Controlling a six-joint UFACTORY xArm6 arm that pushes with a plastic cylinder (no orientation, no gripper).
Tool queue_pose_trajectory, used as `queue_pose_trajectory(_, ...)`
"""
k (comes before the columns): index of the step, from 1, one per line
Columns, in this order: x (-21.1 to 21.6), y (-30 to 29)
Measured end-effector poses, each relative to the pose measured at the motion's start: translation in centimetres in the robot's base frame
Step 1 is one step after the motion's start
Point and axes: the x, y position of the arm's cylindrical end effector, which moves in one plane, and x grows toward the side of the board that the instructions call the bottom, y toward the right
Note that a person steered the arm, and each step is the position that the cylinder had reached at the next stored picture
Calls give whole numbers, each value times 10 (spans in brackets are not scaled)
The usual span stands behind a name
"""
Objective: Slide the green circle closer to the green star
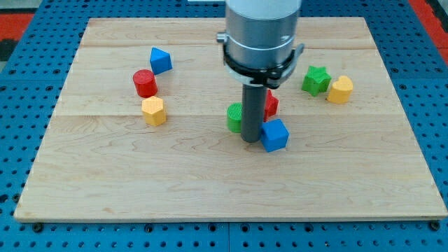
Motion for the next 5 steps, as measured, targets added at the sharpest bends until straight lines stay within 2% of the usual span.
queue_pose_trajectory(1, 8, -63)
queue_pose_trajectory(2, -29, -62)
queue_pose_trajectory(3, -46, -60)
queue_pose_trajectory(4, -39, -18)
queue_pose_trajectory(5, -13, -21)
